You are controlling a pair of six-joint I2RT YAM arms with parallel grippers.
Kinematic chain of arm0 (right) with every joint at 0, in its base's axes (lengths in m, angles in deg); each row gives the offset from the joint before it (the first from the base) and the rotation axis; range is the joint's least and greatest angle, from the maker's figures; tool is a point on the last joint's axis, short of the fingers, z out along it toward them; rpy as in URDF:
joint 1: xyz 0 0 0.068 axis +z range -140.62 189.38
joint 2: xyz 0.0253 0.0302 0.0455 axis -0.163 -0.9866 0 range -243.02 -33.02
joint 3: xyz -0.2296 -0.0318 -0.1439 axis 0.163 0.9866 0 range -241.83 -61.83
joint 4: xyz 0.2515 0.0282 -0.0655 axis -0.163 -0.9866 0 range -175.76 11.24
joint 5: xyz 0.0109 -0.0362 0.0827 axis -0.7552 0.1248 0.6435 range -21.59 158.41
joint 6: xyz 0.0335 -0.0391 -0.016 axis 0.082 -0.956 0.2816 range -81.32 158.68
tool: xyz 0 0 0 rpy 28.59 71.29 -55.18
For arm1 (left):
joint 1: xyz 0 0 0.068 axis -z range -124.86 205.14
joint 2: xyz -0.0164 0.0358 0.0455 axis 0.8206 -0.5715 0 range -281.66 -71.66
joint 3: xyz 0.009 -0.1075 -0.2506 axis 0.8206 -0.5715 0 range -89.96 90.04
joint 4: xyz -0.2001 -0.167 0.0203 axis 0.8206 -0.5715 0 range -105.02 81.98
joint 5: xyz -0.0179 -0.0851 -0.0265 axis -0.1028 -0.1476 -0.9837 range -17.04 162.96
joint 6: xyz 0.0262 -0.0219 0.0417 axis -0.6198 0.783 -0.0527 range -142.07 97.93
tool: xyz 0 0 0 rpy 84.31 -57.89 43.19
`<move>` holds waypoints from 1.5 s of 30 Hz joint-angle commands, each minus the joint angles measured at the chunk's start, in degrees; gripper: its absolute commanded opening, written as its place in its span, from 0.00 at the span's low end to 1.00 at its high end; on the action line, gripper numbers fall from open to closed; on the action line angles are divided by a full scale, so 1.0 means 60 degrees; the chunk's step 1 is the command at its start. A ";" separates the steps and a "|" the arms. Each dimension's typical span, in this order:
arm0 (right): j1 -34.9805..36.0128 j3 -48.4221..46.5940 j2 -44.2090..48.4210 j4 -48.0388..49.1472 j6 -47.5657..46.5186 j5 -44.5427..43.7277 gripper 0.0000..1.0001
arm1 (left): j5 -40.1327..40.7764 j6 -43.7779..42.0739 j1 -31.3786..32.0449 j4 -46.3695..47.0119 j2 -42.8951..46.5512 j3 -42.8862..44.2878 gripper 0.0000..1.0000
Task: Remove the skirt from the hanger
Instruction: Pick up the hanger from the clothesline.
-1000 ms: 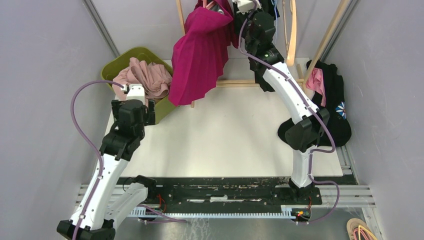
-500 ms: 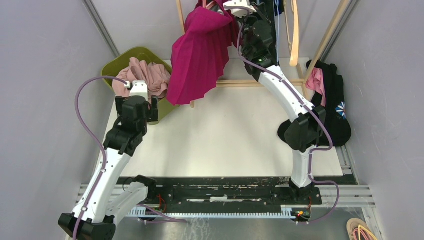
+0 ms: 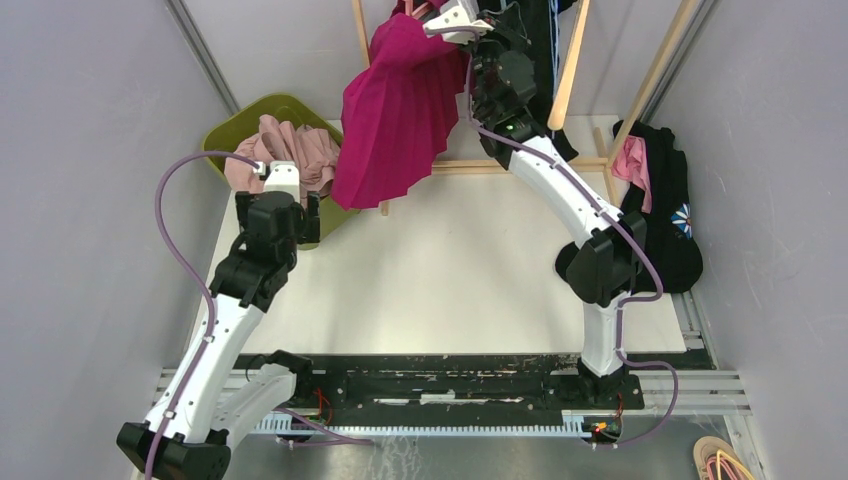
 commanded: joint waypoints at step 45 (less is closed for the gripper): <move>0.0886 0.4604 0.8301 -0.8829 0.8398 0.2278 0.01 | -0.5267 -0.0258 0.0807 0.2122 -0.1670 0.4019 0.90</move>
